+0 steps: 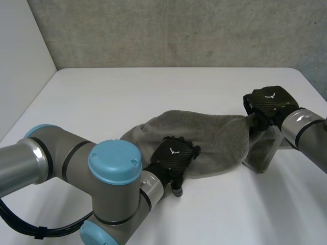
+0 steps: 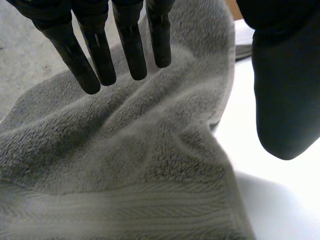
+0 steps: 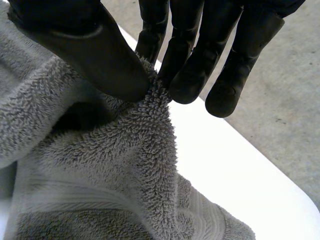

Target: Fold the towel.

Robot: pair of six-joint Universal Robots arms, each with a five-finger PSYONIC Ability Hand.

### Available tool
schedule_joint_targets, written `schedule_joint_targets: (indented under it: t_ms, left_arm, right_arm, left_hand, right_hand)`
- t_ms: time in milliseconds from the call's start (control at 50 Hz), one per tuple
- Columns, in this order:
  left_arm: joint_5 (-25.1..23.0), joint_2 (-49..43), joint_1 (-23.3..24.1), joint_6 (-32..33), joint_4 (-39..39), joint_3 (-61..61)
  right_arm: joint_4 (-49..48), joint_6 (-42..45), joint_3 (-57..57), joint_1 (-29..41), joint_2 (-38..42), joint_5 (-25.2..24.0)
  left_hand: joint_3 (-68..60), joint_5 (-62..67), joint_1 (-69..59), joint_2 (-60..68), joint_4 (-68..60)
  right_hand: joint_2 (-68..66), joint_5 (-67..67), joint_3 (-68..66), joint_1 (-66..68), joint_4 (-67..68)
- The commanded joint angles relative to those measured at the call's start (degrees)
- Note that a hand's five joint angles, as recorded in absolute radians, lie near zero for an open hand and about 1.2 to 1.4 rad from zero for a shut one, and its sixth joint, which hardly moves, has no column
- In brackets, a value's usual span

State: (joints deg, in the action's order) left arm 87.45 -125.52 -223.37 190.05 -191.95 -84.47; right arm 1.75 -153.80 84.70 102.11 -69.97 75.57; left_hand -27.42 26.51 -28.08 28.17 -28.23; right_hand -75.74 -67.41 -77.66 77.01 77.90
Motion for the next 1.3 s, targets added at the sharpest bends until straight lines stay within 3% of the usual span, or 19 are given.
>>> schedule_joint_targets:
  t_ms: [20, 380, 640, 740, 920, 1020, 1060, 1120, 1300]
  left_arm:
    - [1.32, -2.1, -0.05, 0.23, -0.27, 2.02]
    - [1.41, -7.99, 0.56, -0.03, -0.27, 7.04]
    - [1.5, -5.79, 0.39, -0.03, 0.17, 4.66]
    - [1.58, -3.87, 0.04, -0.12, 0.17, 2.56]
    - [1.32, -0.87, -0.05, -0.21, 0.34, -0.17]
    - [1.23, 2.2, -0.4, 0.14, 0.52, -3.25]
    - [1.32, 3.87, -0.67, 0.23, 1.74, -5.08]
    - [1.76, 5.1, -0.93, 0.14, 3.41, -6.93]
    - [3.43, 5.98, -5.24, 0.23, 4.21, -12.12]
  right_arm:
    - [-0.34, -0.71, 0.2, -0.33, -0.34, -0.08]
    - [-0.61, -0.45, 1.26, -0.33, -0.25, -0.52]
    - [-0.87, -0.36, 1.35, -0.42, -0.08, -0.6]
    - [-0.96, -0.36, 1.35, -0.33, 0.01, -0.69]
    - [-0.96, -0.36, 1.52, -0.24, 0.19, -0.78]
    - [-0.96, -0.36, 1.61, -0.24, 0.27, -0.78]
    - [-0.96, -0.36, 1.61, -0.24, 0.27, -0.78]
    - [-0.96, -0.27, 1.7, -0.16, 0.27, -0.78]
    - [-1.04, -0.27, 1.78, 0.11, 0.36, -0.87]
  left_hand:
    - [4.92, -14.02, 5.58, -5.68, 5.74]
    - [-1.81, -7.29, -1.15, 1.05, -0.99]
    - [-2.31, -6.78, -1.65, 1.56, -1.5]
    - [-10.04, 0.95, -9.38, 9.28, -9.23]
    - [-12.74, 3.65, -12.08, 11.98, -11.93]
    - [-8.87, -0.22, -8.21, 8.12, -8.06]
    - [2.84, -11.93, 3.5, -3.6, 3.66]
    - [8.95, -18.04, 9.61, -9.7, 9.76]
    - [8.62, -17.72, 9.28, -9.38, 9.44]
  right_hand:
    - [-4.26, -2.59, -2.34, 2.99, 2.1]
    - [-4.26, -2.59, -2.34, 2.99, 2.1]
    - [-4.26, -2.59, -2.34, 2.99, 2.1]
    - [-4.26, -2.59, -2.34, 2.99, 2.1]
    - [-4.26, -2.59, -2.34, 2.99, 2.1]
    - [-4.26, -2.59, -2.34, 2.99, 2.1]
    - [-4.26, -2.59, -2.34, 2.99, 2.1]
    - [-4.26, -2.59, -2.34, 2.99, 2.1]
    - [-4.26, -2.59, -2.34, 2.99, 2.1]
